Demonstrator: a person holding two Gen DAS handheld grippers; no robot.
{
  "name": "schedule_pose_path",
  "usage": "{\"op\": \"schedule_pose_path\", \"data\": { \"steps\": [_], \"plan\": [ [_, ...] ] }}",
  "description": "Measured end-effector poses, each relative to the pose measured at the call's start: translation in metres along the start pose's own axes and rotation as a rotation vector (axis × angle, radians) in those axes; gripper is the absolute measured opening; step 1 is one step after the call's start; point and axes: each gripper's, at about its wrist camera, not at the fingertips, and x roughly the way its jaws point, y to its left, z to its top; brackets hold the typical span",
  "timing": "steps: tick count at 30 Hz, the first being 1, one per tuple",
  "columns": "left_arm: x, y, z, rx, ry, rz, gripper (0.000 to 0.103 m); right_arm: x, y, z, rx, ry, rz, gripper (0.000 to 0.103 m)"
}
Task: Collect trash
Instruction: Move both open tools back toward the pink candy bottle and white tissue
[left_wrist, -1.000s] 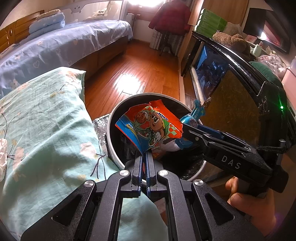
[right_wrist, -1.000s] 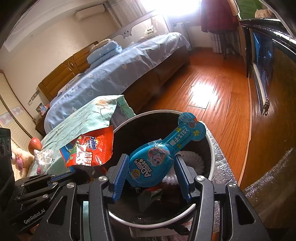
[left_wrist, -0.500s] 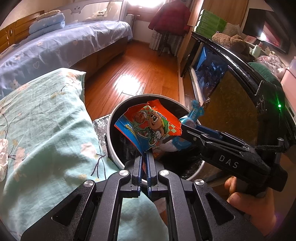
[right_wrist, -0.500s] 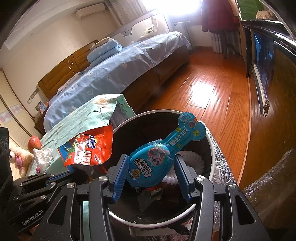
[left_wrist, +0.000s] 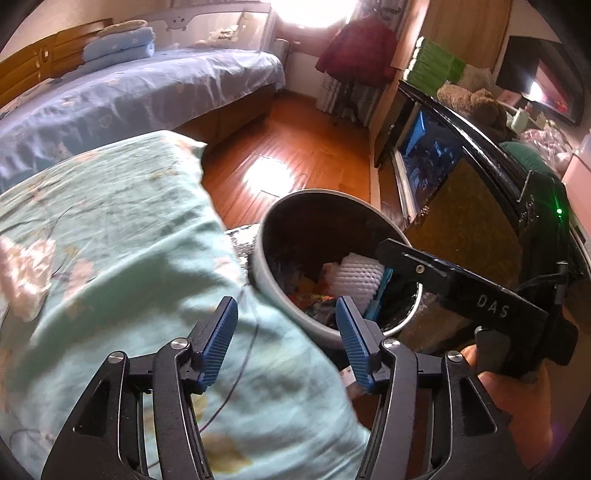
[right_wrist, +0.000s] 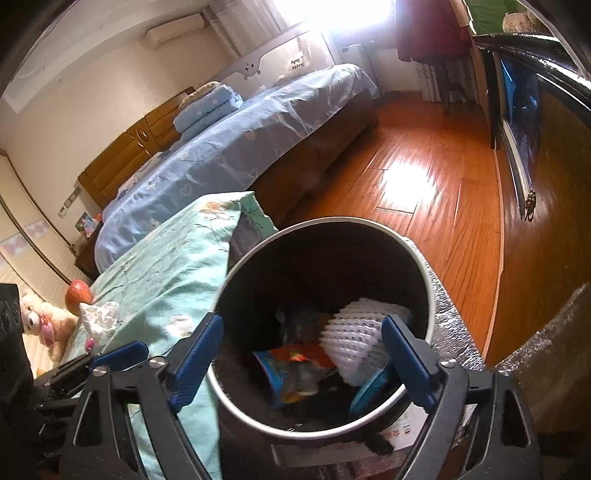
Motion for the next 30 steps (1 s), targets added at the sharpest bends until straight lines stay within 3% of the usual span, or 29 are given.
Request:
{"op": "schedule_pose_path", "data": {
  "steps": [5, 9, 30],
  "plan": [
    [-0.023, 0.027, -0.017, -0.050, -0.026, 0.019, 0.067, -0.008, 0.020, -0.007, -0.011, -0.017, 0.025, 0.091],
    [-0.040, 0.053, -0.030, -0.099, -0.048, 0.051, 0.068, -0.011, 0.043, -0.014, -0.041, -0.027, 0.044, 0.097],
    [-0.101, 0.167, -0.085, -0.331, -0.121, 0.208, 0.068, 0.017, 0.156, -0.047, -0.192, 0.030, 0.165, 0.097]
  ]
}}
